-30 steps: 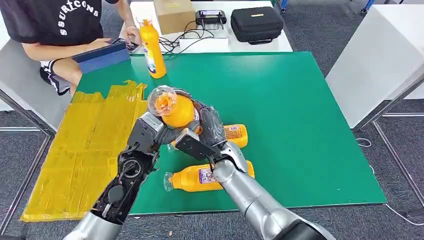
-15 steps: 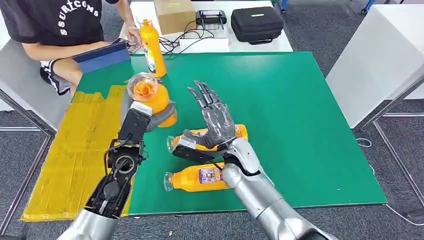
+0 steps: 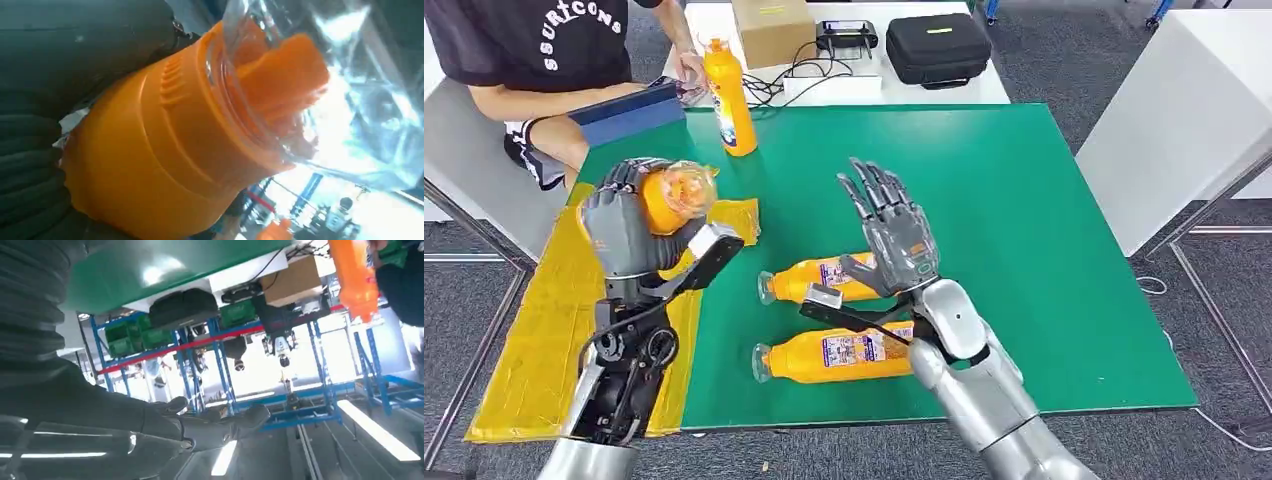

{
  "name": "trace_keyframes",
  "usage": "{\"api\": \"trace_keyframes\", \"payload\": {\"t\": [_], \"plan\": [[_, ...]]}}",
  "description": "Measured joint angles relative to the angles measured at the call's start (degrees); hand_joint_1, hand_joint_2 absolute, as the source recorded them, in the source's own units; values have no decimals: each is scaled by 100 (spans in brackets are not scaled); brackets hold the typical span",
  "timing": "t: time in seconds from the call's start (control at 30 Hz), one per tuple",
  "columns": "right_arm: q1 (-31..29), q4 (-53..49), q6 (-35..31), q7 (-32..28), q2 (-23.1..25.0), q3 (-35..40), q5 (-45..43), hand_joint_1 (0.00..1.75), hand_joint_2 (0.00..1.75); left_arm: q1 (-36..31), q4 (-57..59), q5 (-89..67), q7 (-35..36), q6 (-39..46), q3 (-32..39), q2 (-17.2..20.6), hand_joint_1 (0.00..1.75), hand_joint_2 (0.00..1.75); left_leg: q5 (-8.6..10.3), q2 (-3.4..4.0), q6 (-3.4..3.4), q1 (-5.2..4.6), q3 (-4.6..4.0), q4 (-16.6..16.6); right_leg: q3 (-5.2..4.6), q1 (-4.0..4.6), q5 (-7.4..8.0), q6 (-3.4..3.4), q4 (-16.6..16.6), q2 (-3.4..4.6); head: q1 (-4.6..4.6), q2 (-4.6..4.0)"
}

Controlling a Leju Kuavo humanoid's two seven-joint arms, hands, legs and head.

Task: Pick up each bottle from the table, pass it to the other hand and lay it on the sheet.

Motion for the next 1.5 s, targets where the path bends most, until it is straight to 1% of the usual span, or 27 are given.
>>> {"api": "trace_keyframes", "payload": {"t": [0.07, 0.1, 0.13, 0.17, 0.23, 0.27, 0.33, 0.4, 0.43, 0.47, 0.5, 0.53, 0.63, 0.73, 0.93, 1.13, 1.5], "plan": [[34, -96, 11, 7, -48, -17, 28, 0, 175, 0, 24, -420, 210, -63, 0, 2, 175, 175, 0, 1, 0, 0, 1, 0, -1, 0, 1, 0, 0, 0, -2, 0], [52, -146, 17, 11, -72, -24, 35, 0, 175, -6, 44, -693, 422, -156, -11, 13, 171, 175, 0, 2, 0, 0, 1, 0, -2, 0, 1, 0, -1, 0, 0, 0], [68, -194, 31, 15, -96, -26, 37, 0, 175, -28, 79, -922, 739, -298, -86, 75, 173, 175, 1, 1, 0, 0, 2, 0, -5, 0, 1, 0, -1, 0, 0, 0], [80, -236, 35, 15, -120, -24, 44, 0, 175, -88, 153, -1064, 1133, -464, -250, 162, 168, 175, 1, 1, -1, 1, 2, 1, -7, 1, 1, 0, -1, 0, 0, -2], [94, -282, 46, 20, -157, -24, 59, 0, 175, -285, 405, -1129, 1902, -765, -764, 403, 166, 175, 1, 1, -1, 1, 1, 1, -5, 1, 1, 0, 0, 0, -2, 0], [93, -282, 55, 28, -166, -22, 72, 0, 175, -379, 579, -1140, 2113, -850, -1029, 491, 166, 175, 3, 0, -3, 1, 1, 0, -3, 1, 1, 0, 1, 0, -4, 0], [92, -282, 65, 33, -179, -15, 72, 0, 175, -529, 941, -1164, 2048, -883, -1320, 544, 166, 175, 3, 1, -4, 1, 1, 0, -2, 1, 1, 0, 3, 0, 0, -2], [91, -282, 74, 33, -179, -2, 72, 0, 175, -605, 1251, -1170, 1916, -861, -1443, 553, 166, 175, 3, 11, -4, 1, 1, 0, -3, 1, 2, 0, 4, 9, 0, -2], [92, -282, 76, 33, -181, 2, 72, 0, 175, -643, 1426, -1168, 1897, -839, -1512, 555, 155, 175, 3, 14, -4, 1, 0, 0, -4, 0, 2, 1, 4, 13, 0, 0], [92, -282, 79, 33, -183, 4, 72, 0, 175, -679, 1533, -1168, 1890, -828, -1545, 566, 96, 175, 3, 14, -4, 1, 0, 1, -5, 0, 2, 1, 3, 13, 0, 0], [91, -282, 81, 33, -188, 4, 72, 0, 175, -707, 1640, -1168, 1884, -819, -1583, 584, 9, 175, 3, 11, -4, 0, 0, 1, -5, 0, 2, 1, 3, 13, -2, 0], [91, -282, 83, 33, -190, 9, 72, 0, 175, -740, 1726, -1168, 1879, -817, -1617, 592, 0, 175, 3, 6, -4, 0, -2, 1, -6, 0, 1, 1, 2, 11, 0, -2], [91, -282, 103, 33, -192, 18, 68, 0, 175, -788, 1895, -1168, 1850, -883, -1646, 610, 0, 175, 3, 5, -4, 0, -3, 0, -6, 0, 1, 1, 3, 10, 0, 0], [86, -282, 129, 33, -192, 24, 22, 0, 175, -901, 2188, -1168, 2177, -815, -1753, 634, 0, 175, 3, 6, -4, 1, -3, 0, -5, 1, 2, 1, 3, 11, 0, -2], [48, -277, 214, -2, -164, 57, -59, 0, 175, -1064, 2968, -1168, 2454, -662, -1762, 649, 0, 175, 4, 5, -4, 1, -3, 0, -5, 1, 2, 0, 4, 10, 0, -2], [7, -218, 319, -22, -138, 77, -168, 0, 175, -1225, 3491, -1168, 2968, -638, -1823, 678, 0, 175, 3, 6, -4, 1, -4, 0, -6, 1, 2, 0, 4, 10, -2, 0], [7, -153, 334, -22, -116, 79, -171, 0, 175, -1242, 3759, -1168, 3007, -616, -1823, 688, 0, 175, 3, 4, -4, 1, -4, 0, -5, 1, 2, 0, 4, 10, 0, 0]]}}
